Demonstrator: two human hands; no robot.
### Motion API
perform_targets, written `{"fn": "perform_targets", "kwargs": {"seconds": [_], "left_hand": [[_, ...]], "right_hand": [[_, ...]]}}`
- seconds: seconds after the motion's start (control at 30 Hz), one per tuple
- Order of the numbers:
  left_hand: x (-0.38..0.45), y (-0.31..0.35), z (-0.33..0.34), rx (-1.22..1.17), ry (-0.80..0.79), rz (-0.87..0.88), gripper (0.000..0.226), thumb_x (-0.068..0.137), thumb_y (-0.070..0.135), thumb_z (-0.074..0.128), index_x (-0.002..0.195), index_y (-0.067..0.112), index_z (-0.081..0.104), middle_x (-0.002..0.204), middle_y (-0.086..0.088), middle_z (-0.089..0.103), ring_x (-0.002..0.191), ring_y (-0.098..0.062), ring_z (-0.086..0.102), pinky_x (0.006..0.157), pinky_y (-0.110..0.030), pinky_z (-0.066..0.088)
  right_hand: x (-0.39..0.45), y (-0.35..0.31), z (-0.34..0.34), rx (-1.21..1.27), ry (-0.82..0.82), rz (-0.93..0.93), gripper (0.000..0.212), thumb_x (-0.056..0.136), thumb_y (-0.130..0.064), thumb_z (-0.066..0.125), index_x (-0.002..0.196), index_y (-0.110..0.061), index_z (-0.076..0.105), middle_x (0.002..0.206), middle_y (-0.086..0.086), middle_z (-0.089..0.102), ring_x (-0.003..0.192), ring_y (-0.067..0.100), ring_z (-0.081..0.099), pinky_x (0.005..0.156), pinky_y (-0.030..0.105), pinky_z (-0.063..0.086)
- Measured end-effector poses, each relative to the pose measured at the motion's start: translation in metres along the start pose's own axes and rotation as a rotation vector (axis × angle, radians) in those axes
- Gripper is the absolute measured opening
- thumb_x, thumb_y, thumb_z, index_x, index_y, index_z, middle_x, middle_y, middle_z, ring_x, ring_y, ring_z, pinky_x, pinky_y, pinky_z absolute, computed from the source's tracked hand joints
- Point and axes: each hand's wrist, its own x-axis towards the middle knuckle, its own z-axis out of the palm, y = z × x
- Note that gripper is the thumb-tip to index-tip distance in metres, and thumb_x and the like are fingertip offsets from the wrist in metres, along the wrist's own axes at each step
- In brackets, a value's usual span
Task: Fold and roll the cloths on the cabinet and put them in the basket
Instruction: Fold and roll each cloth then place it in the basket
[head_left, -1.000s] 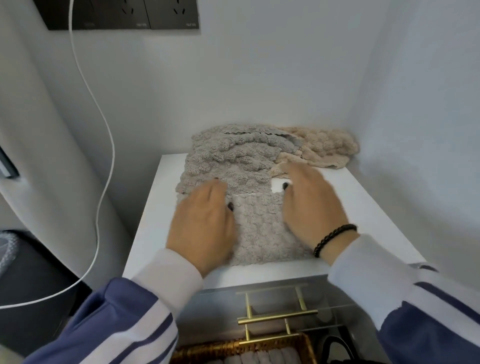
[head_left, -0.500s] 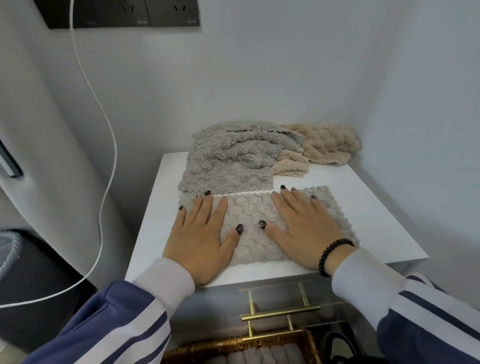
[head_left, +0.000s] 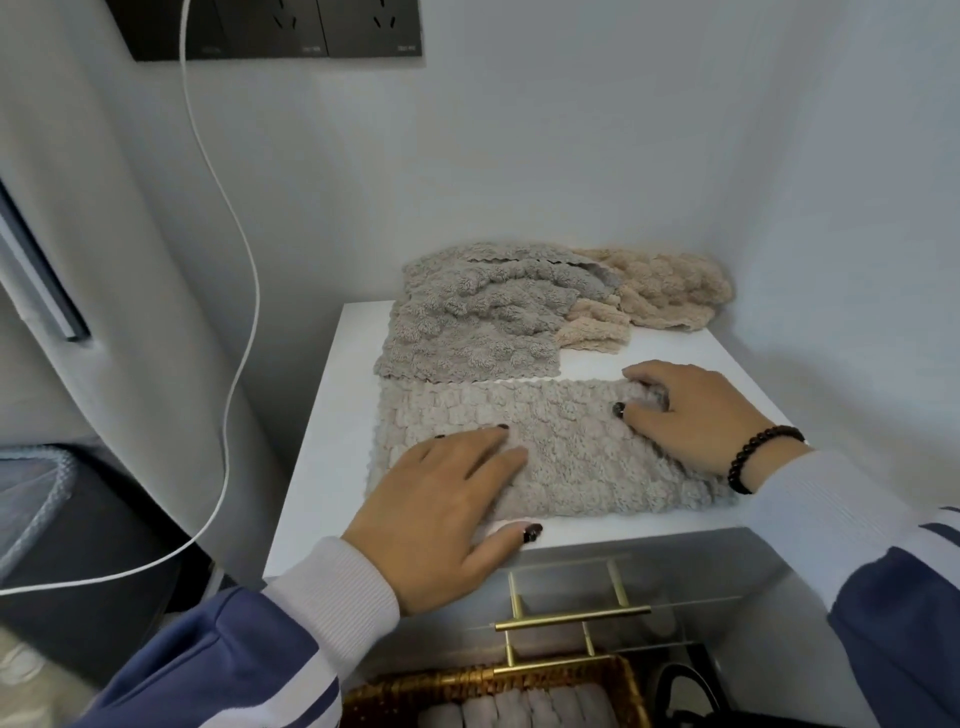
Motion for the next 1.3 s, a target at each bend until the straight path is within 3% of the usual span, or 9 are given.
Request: {"fn": "perform_targets", "kwargs": {"seconds": [0.3,0.43,0.5,0.6,0.77,0.87,1.03,1.13,1.3], "left_hand": [[-0.010,-0.040,-0.019,-0.113,-0.052,0.101,0.067,0.075,0.014,0.062,0.137,0.029,0.042,0.138,0.006,0.052,0.113,-0.017,0.061,0.075,-0.034,0.059],[-0.010,-0.055,-0.025,0.119,0.081,0.049,0.050,0.062,0.001,0.070,0.108,0.019,0.068,0.102,0.001,0.071,0.085,-0.025,0.069,0.062,-0.037,0.059],[-0.009,-0.054,-0.032,0.185,0.114,-0.184,0.022,0.070,0.015,0.062,0.091,0.016,0.068,0.082,0.000,0.068,0.073,-0.026,0.064,0.057,-0.037,0.055],[-0.006,-0.056,-0.041,0.060,0.015,-0.676,0.019,0.087,0.036,0.052,0.095,0.019,0.054,0.079,0.002,0.064,0.070,-0.022,0.061,0.061,-0.033,0.052],[0.011,-0.051,-0.048,-0.976,0.032,-1.132,0.041,0.098,0.050,0.031,0.098,0.013,0.050,0.067,-0.015,0.071,0.061,-0.033,0.070,0.057,-0.034,0.055],[0.014,-0.047,-0.044,-0.963,0.048,-1.093,0.048,0.091,0.060,0.039,0.109,0.016,0.050,0.092,-0.015,0.068,0.070,-0.030,0.071,0.064,-0.039,0.059],[0.018,-0.037,-0.032,-0.712,0.027,-0.825,0.058,0.082,0.025,0.072,0.131,0.025,0.042,0.094,0.006,0.053,0.077,-0.008,0.058,0.074,-0.028,0.051],[0.024,-0.028,-0.035,-0.597,0.106,-0.707,0.055,0.082,0.025,0.072,0.129,0.032,0.044,0.097,0.008,0.051,0.071,0.001,0.050,0.068,-0.015,0.038],[0.038,-0.013,-0.046,-0.861,0.275,-0.588,0.044,0.081,0.006,0.069,0.115,0.028,0.053,0.096,0.010,0.058,0.070,0.007,0.059,0.062,-0.007,0.047]], "right_hand": [[0.001,-0.009,-0.007,0.088,-0.103,0.126,0.053,0.087,-0.029,0.064,0.136,-0.015,0.049,0.144,0.002,0.044,0.112,0.019,0.053,0.085,0.024,0.039],[-0.002,-0.014,-0.006,0.119,-0.141,0.126,0.052,0.087,-0.023,0.063,0.136,-0.011,0.048,0.139,0.006,0.047,0.081,0.016,0.054,0.070,0.025,0.043],[-0.004,-0.015,-0.008,0.178,-0.147,0.124,0.042,0.085,-0.020,0.065,0.124,-0.011,0.053,0.114,0.006,0.059,0.060,0.015,0.052,0.055,0.024,0.042],[-0.010,-0.014,-0.017,0.184,-0.210,0.175,0.033,0.082,-0.020,0.068,0.110,-0.011,0.053,0.093,0.009,0.061,0.067,0.018,0.052,0.058,0.028,0.042],[-0.033,-0.011,-0.024,0.035,-0.459,0.215,0.040,0.083,-0.029,0.070,0.111,-0.007,0.053,0.109,0.019,0.061,0.080,0.028,0.064,0.058,0.029,0.055],[-0.048,-0.011,-0.024,-0.031,-0.563,0.169,0.037,0.081,-0.039,0.071,0.095,-0.007,0.058,0.088,0.010,0.066,0.073,0.026,0.065,0.064,0.031,0.056],[-0.051,-0.021,-0.026,-0.167,-0.473,0.137,0.053,0.084,-0.056,0.059,0.065,-0.009,0.043,0.057,0.004,0.040,0.048,0.014,0.030,0.048,0.021,0.030],[-0.038,-0.026,-0.016,-0.168,-0.230,0.143,0.062,0.084,-0.059,0.057,0.102,0.000,0.067,0.101,0.017,0.069,0.078,0.028,0.065,0.070,0.034,0.053],[-0.004,-0.040,0.000,0.252,-0.087,0.049,0.060,0.084,-0.053,0.062,0.130,-0.017,0.049,0.120,-0.004,0.056,0.105,0.014,0.055,0.086,0.026,0.045]]}}
